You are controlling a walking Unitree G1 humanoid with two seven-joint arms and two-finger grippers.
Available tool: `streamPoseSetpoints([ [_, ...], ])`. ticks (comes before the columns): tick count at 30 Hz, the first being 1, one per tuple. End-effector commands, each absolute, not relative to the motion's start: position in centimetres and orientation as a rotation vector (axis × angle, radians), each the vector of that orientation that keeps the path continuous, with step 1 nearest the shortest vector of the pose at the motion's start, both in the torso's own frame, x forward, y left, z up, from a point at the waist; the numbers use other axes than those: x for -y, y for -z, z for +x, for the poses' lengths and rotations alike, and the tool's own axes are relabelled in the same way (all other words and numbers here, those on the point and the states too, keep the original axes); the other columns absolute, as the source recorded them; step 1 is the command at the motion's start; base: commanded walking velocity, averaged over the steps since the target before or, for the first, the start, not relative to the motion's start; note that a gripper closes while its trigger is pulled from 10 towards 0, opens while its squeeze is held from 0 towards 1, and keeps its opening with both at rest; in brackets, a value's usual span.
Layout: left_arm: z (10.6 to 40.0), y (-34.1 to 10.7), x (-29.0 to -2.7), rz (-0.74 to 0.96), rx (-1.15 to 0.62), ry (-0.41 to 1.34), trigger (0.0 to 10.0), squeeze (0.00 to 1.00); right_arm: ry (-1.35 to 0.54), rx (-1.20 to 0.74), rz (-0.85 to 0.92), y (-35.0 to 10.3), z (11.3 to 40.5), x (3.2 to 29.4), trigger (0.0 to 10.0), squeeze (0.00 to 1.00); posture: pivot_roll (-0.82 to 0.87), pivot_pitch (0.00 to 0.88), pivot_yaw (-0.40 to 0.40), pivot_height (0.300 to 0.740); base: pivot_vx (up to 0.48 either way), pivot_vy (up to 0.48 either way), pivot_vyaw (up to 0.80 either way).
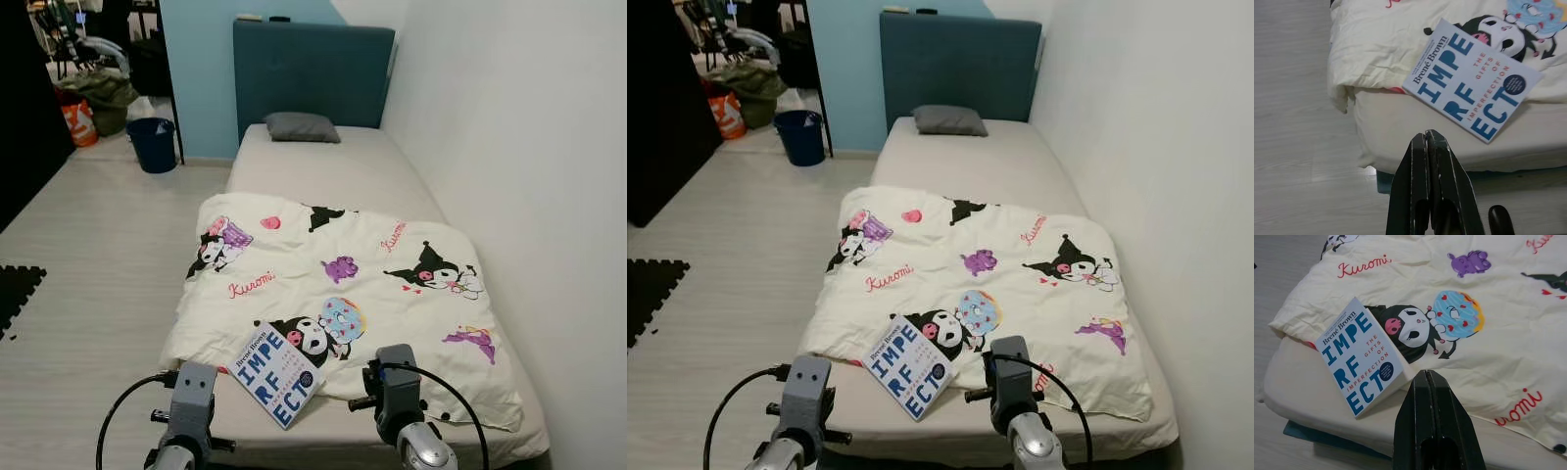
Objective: Clean up the room
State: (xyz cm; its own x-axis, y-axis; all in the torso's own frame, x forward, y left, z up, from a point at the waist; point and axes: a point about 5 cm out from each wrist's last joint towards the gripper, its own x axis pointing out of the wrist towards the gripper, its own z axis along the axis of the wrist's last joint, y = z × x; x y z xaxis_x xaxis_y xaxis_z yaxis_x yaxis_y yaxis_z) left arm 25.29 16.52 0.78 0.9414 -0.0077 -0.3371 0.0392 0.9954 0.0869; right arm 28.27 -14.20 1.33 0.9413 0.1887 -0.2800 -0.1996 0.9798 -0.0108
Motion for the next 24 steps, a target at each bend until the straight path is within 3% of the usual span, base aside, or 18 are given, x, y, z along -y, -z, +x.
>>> streamPoseSetpoints([
  [1,25.1,-0.4,-17.0,0.098,-0.367,0.013,10.0,0.0,-0.193,-0.305,-0.042,-1.0,28.1,14.3,10.0,0.0,-0.06,0.116,-0.056,0.74,0.0,0.0,0.0],
  [16,26.3,-1.7,-17.1,0.157,-0.305,0.037,10.0,0.0,-0.172,-0.305,-0.025,-1.2,28.6,14.0,10.0,0.0,-0.05,0.118,-0.038,0.74,0.0,0.0,0.0],
  [24,27.1,-2.3,-17.3,0.157,-0.278,0.021,10.0,0.0,-0.184,-0.295,-0.008,-1.6,28.9,14.0,10.0,0.0,-0.04,0.114,-0.044,0.706,0.0,0.0,0.0],
])
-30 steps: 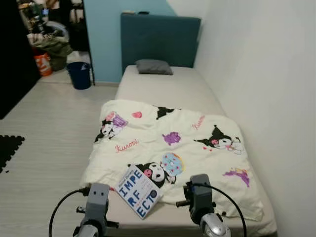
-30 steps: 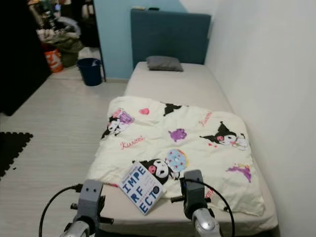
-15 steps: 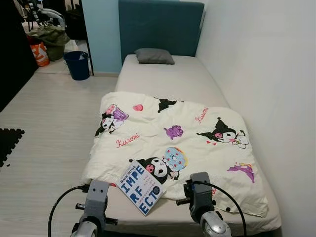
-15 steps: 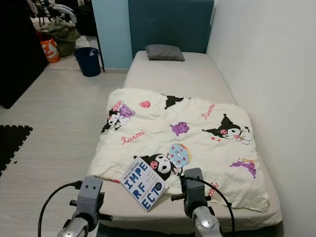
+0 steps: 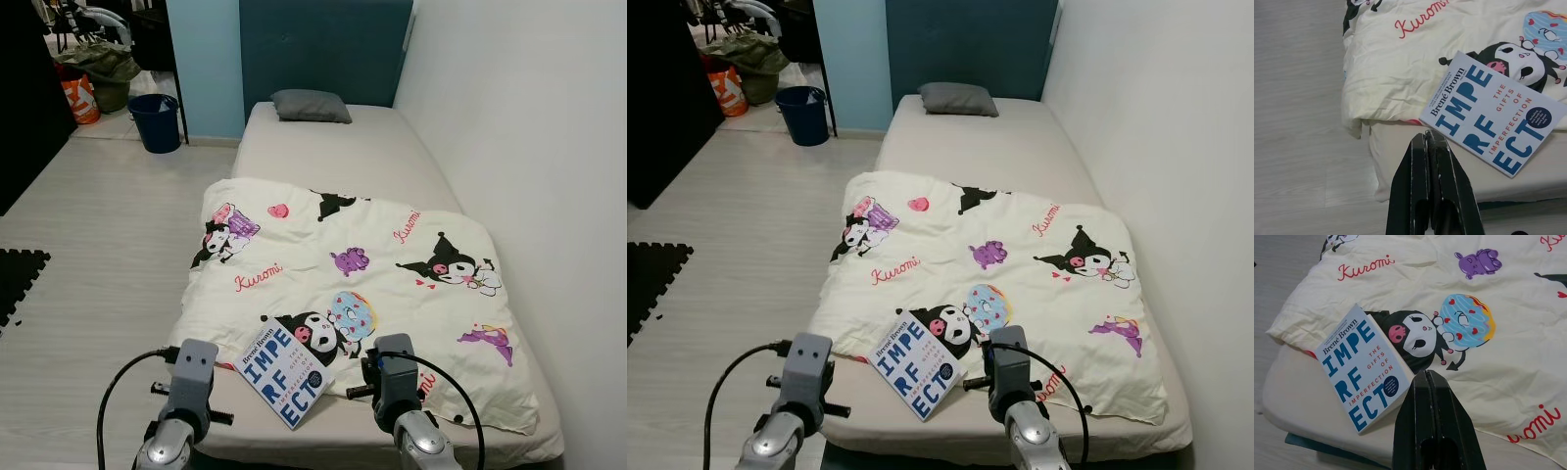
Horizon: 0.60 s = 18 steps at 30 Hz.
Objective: Clean up the room
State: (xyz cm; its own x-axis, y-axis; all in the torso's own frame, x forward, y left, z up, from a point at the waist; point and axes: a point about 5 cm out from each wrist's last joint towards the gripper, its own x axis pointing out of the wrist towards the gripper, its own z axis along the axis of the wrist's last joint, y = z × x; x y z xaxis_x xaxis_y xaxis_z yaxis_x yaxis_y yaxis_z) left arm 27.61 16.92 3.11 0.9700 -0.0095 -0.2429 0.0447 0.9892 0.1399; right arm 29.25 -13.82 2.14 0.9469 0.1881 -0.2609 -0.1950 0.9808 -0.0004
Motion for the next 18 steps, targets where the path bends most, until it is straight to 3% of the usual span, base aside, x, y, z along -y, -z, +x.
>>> streamPoseSetpoints([
  [1,27.04,-2.3,-17.33,0.161,-0.28,0.02,10.0,0.0,-0.185,-0.295,-0.007,-1.57,28.96,13.97,10.0,0.0,-0.04,0.114,-0.044,0.701,0.0,0.0,0.0],
  [18,27.06,-2.4,-17.57,0.163,-0.269,-0.004,10.0,0.0,-0.203,-0.299,-0.009,-1.5,28.95,13.69,10.0,0.0,-0.04,0.097,-0.053,0.666,0.0,0.0,0.0],
])
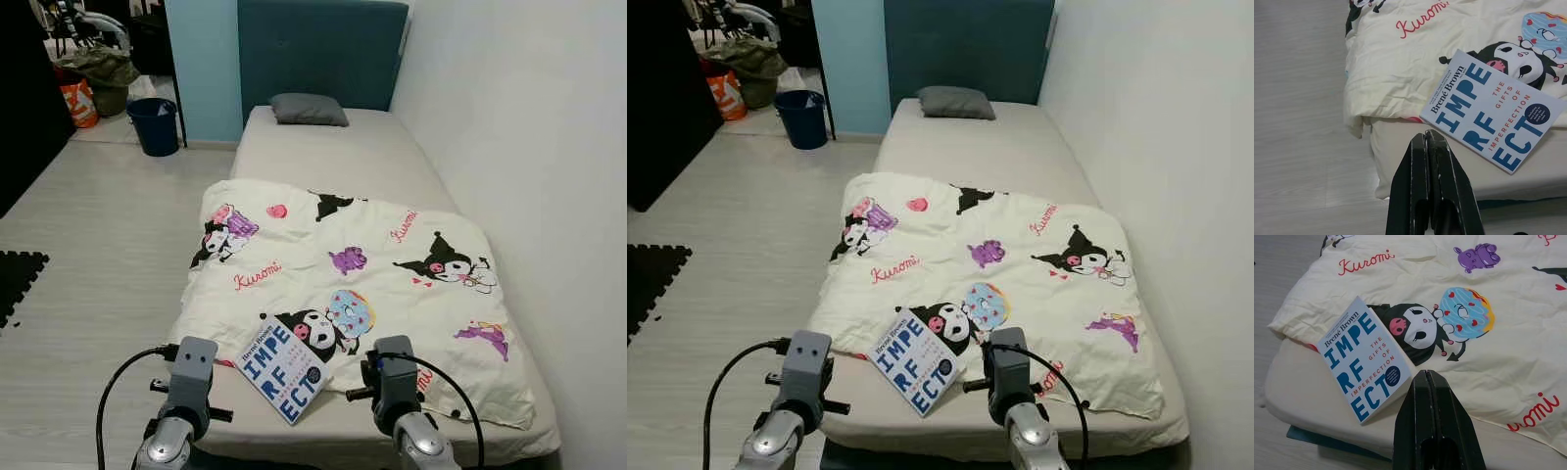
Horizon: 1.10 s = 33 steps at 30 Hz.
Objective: Clean up the room
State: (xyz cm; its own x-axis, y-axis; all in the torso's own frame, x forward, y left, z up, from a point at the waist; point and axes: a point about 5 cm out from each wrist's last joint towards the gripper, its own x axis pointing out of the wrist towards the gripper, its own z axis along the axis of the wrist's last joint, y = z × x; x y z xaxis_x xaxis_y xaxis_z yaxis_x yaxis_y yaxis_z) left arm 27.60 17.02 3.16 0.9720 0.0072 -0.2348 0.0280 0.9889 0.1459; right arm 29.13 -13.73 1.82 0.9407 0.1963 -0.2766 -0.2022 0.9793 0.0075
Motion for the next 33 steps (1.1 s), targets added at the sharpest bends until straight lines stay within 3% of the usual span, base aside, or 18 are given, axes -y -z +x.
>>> streamPoseSetpoints([
  [1,27.1,-2.4,-17.6,0.163,-0.269,-0.004,10.0,0.0,-0.203,-0.299,-0.009,-1.5,28.9,13.7,10.0,0.0,-0.04,0.097,-0.053,0.666,0.0,0.0,0.0],
  [16,27.6,-2.8,-18.3,0.184,-0.257,-0.047,10.0,0.0,-0.22,-0.282,-0.01,-2.3,30.0,13.2,10.0,0.0,-0.04,0.096,-0.053,0.666,0.0,0.0,0.0],
  [23,28.1,-3.1,-19.1,0.201,-0.251,-0.074,10.0,0.0,-0.24,-0.274,-0.013,-2.7,30.5,12.8,10.0,0.0,-0.04,0.114,-0.063,0.636,0.0,0.0,0.0],
  [33,27.9,-3.1,-19.5,0.207,-0.254,-0.097,10.0,0.0,-0.249,-0.275,-0.015,-2.7,30.5,12.7,10.0,0.0,-0.04,0.123,-0.065,0.636,0.0,0.0,0.0],
])
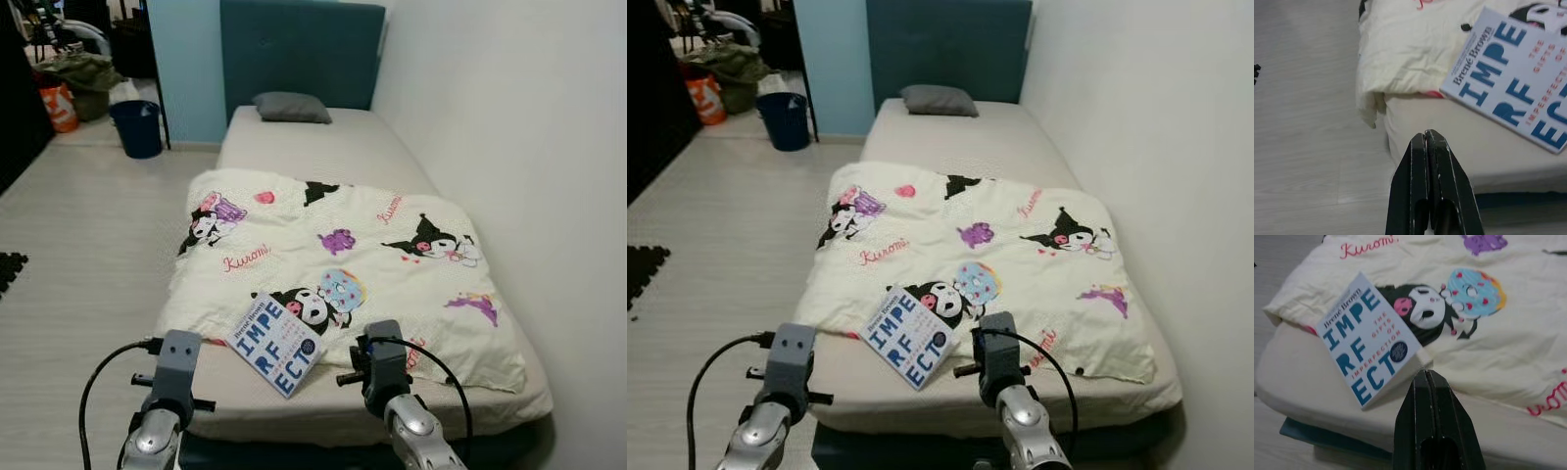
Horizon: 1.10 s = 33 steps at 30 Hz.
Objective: Clean up the room
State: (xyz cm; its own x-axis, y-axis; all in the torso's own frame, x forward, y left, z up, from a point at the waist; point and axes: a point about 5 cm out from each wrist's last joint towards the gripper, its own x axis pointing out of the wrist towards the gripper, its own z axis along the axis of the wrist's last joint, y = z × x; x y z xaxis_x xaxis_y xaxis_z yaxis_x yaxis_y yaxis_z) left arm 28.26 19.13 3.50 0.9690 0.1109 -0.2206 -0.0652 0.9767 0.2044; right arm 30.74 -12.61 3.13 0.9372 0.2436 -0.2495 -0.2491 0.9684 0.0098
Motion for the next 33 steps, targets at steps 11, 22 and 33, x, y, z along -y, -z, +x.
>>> streamPoseSetpoints([
  [11,28.3,-3.5,-20.0,0.207,-0.25,-0.112,10.0,0.0,-0.288,-0.278,-0.014,-3.3,31.3,12.2,10.0,0.0,-0.03,0.196,-0.081,0.626,0.0,0.0,0.0],
  [22,28.5,-4.0,-20.8,0.21,-0.247,-0.118,10.0,0.0,-0.343,-0.279,-0.012,-3.7,31.8,10.7,10.0,0.0,-0.01,0.261,-0.094,0.601,0.0,0.0,0.0],
  [33,28.6,-4.6,-20.8,0.228,-0.225,-0.075,10.0,0.0,-0.311,-0.298,0.062,-3.9,32.2,10.2,10.0,0.0,0.01,0.275,-0.075,0.596,0.0,0.0,0.0],
])
